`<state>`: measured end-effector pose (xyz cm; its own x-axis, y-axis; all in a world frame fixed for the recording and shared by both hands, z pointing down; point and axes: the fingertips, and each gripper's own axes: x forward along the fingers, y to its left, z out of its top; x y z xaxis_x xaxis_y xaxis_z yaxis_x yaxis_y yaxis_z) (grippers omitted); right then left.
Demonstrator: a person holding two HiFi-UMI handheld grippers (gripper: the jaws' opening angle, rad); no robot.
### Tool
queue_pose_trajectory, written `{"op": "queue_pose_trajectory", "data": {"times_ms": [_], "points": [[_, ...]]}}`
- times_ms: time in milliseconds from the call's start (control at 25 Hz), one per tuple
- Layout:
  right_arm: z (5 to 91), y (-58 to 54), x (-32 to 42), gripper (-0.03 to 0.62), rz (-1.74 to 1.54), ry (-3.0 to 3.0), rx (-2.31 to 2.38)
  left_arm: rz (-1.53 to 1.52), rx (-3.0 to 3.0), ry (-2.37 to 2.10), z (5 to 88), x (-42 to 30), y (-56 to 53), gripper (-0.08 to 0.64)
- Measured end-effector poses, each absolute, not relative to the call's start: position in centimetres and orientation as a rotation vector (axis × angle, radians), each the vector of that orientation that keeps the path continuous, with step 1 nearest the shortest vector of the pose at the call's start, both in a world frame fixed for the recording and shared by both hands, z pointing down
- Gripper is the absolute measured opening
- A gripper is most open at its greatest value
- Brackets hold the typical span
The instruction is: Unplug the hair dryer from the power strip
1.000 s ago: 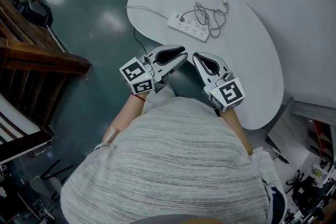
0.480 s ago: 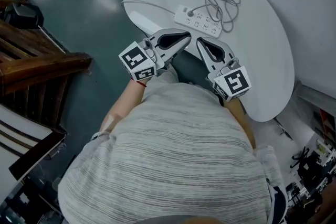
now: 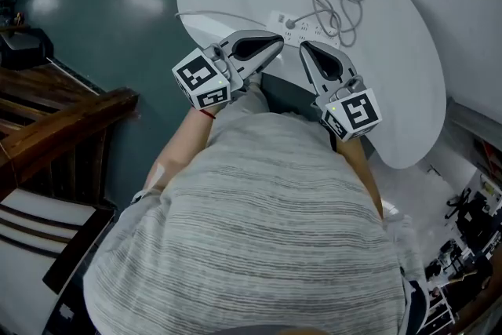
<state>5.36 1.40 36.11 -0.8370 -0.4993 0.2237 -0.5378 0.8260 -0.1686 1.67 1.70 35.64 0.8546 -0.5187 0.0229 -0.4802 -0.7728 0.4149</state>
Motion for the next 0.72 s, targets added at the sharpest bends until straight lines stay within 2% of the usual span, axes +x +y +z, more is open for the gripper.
{"op": "queue_pose_trajectory", "data": {"times_ms": [720], "points": [[37.9,-1.7,2.2,0.026,0.362,-2.688,0.979,-0.115,2.649,-0.545,37.1,-1.8,-2.8,0.006]]}}
